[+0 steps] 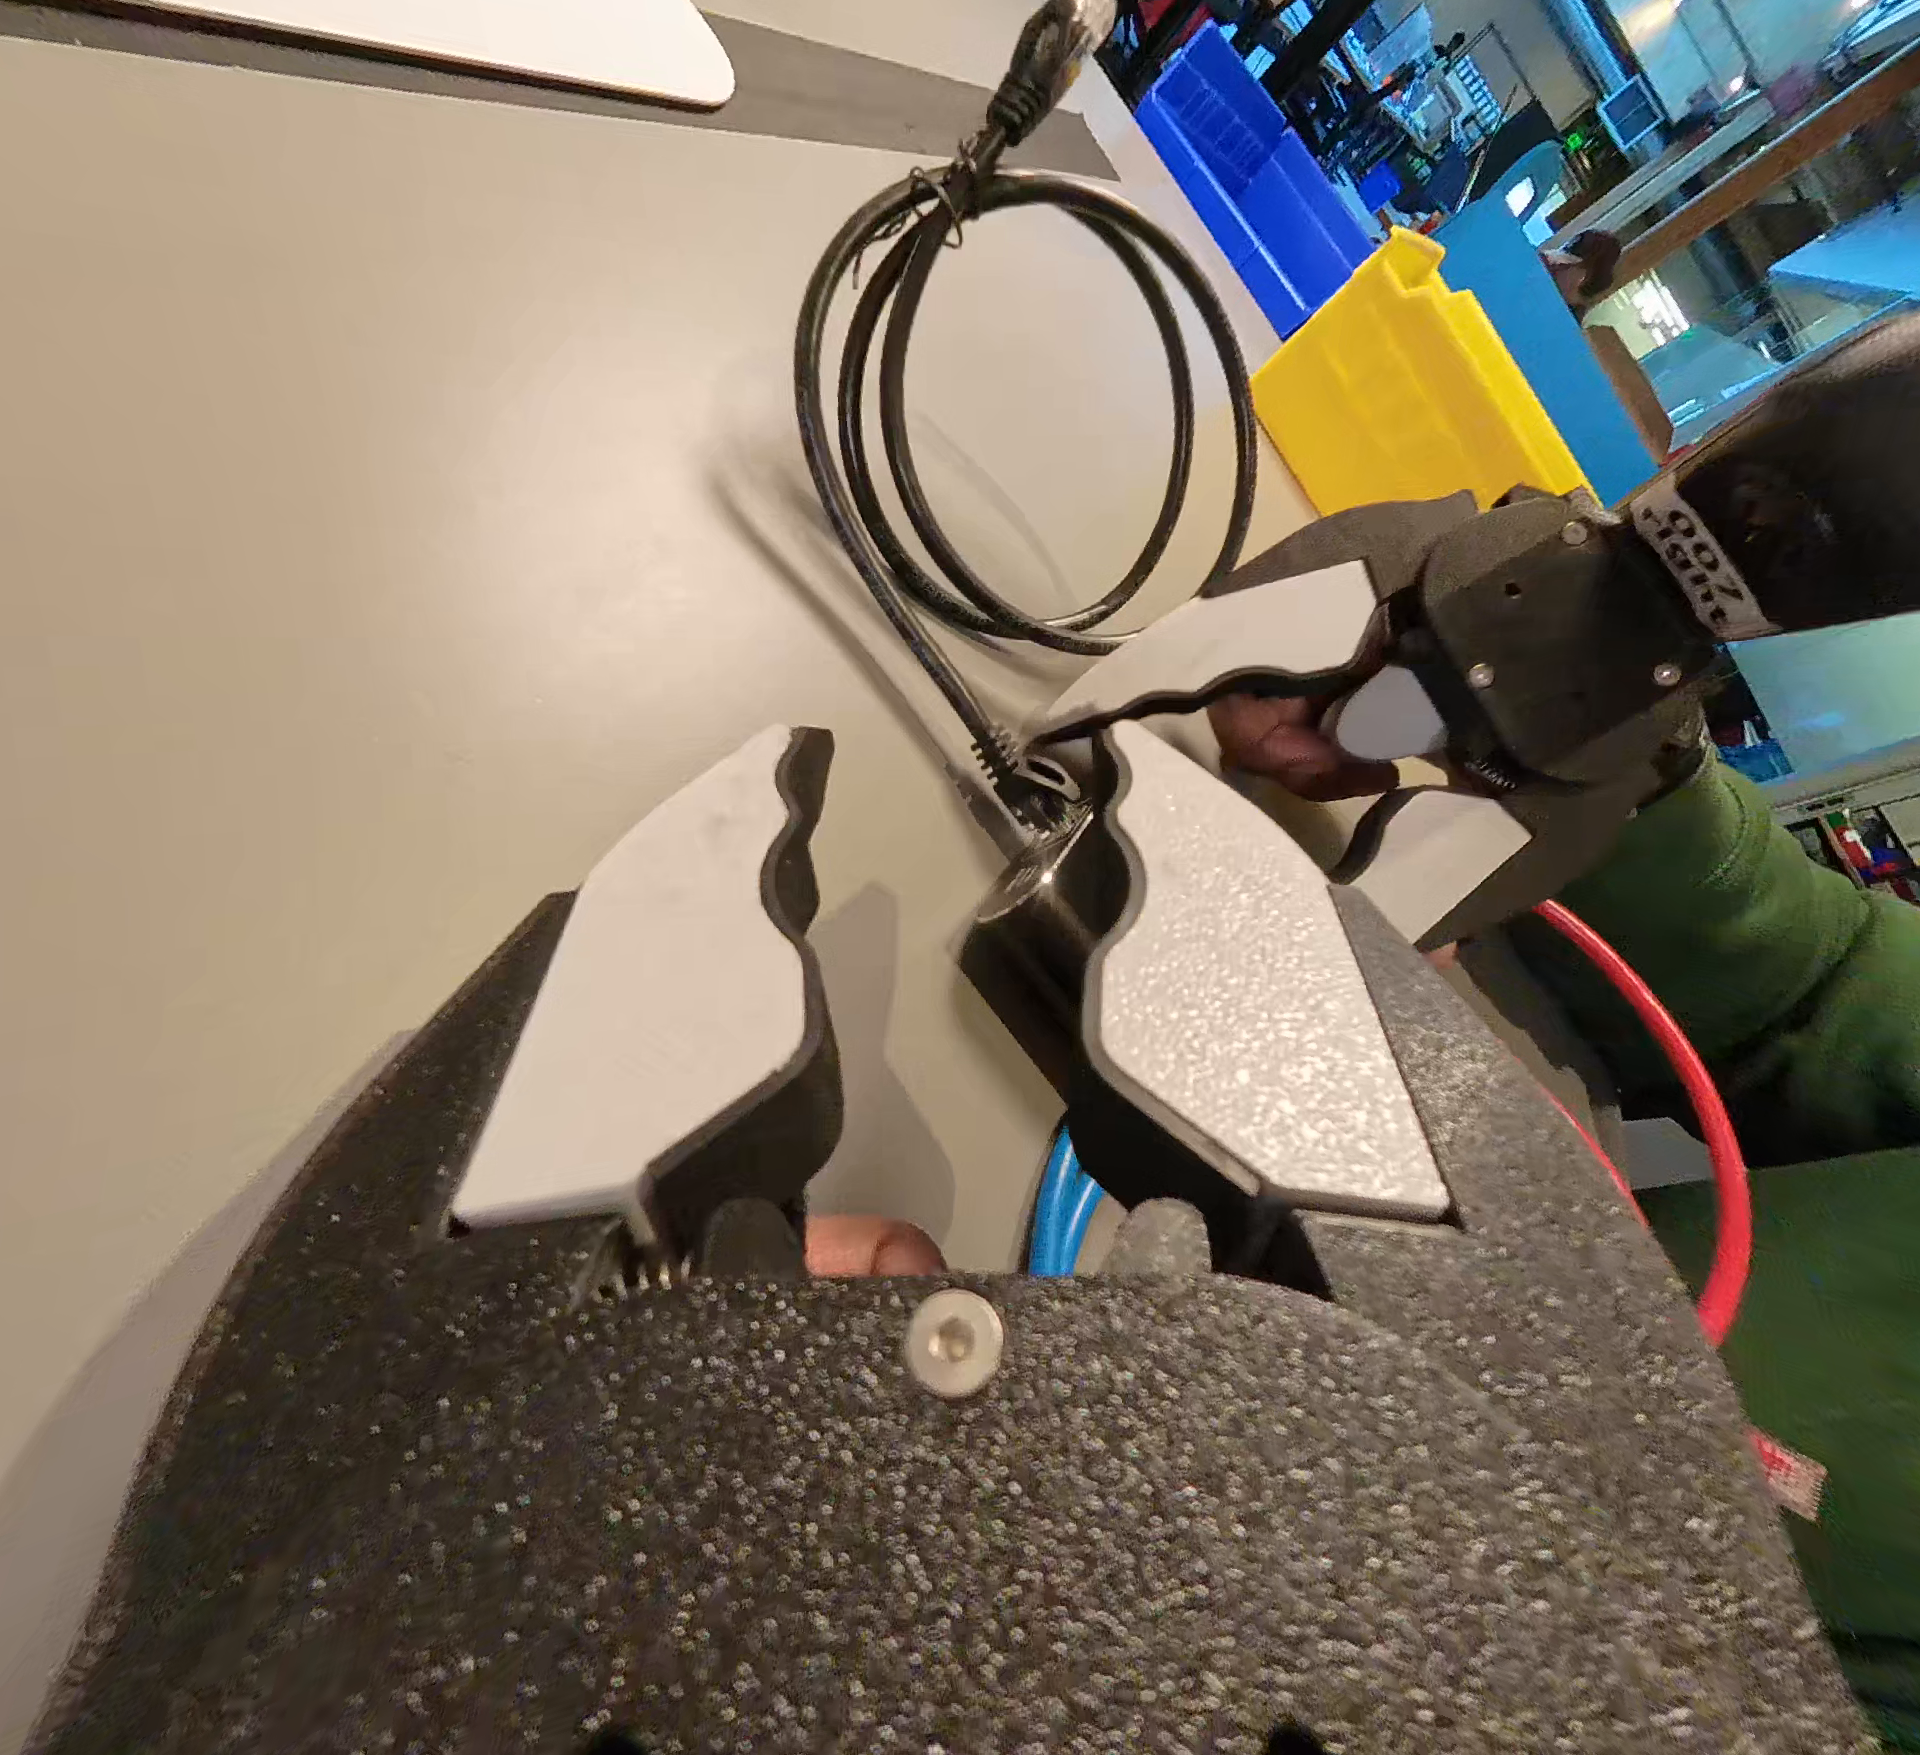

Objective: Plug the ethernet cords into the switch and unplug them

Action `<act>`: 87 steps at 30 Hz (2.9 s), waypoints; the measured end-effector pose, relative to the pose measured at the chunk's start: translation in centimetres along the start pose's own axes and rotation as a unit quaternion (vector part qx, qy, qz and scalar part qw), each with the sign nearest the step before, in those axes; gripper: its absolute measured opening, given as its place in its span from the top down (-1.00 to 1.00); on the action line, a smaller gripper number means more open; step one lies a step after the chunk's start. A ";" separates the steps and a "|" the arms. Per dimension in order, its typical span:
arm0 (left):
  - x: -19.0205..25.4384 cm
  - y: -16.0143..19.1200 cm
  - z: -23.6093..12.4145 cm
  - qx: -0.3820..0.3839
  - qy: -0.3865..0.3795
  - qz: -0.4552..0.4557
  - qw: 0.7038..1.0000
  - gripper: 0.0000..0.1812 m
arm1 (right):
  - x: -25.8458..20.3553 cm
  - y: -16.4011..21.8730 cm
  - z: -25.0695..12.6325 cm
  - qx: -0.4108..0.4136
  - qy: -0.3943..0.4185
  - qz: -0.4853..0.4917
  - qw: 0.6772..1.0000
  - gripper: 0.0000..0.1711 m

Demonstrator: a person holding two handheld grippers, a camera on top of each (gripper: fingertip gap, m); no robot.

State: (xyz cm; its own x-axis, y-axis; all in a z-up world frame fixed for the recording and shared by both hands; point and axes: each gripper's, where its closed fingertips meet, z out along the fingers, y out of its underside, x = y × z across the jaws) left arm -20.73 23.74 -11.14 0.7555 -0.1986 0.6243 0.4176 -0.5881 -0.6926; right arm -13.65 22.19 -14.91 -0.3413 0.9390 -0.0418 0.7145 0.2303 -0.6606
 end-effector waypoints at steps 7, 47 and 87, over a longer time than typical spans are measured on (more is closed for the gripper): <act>0.8 0.9 0.5 -0.027 0.012 0.008 1.000 0.42 | -0.4 -0.5 0.7 0.010 0.025 -0.027 0.999 0.26; 7.3 2.4 0.6 -0.053 0.066 0.183 0.980 0.67 | 1.3 -5.7 -4.6 0.236 0.266 -0.187 0.916 0.23; 13.7 4.1 -3.3 0.086 -0.454 0.717 0.522 0.71 | -10.1 -2.7 -12.6 0.111 0.603 -0.472 0.634 0.45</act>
State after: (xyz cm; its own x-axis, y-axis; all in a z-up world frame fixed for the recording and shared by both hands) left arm -10.37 16.02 -4.21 0.2482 0.1623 -0.9550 -0.9257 -0.2508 -0.2832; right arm -4.42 15.29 -3.23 0.2572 -0.0469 0.9652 0.3897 0.9190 -0.0592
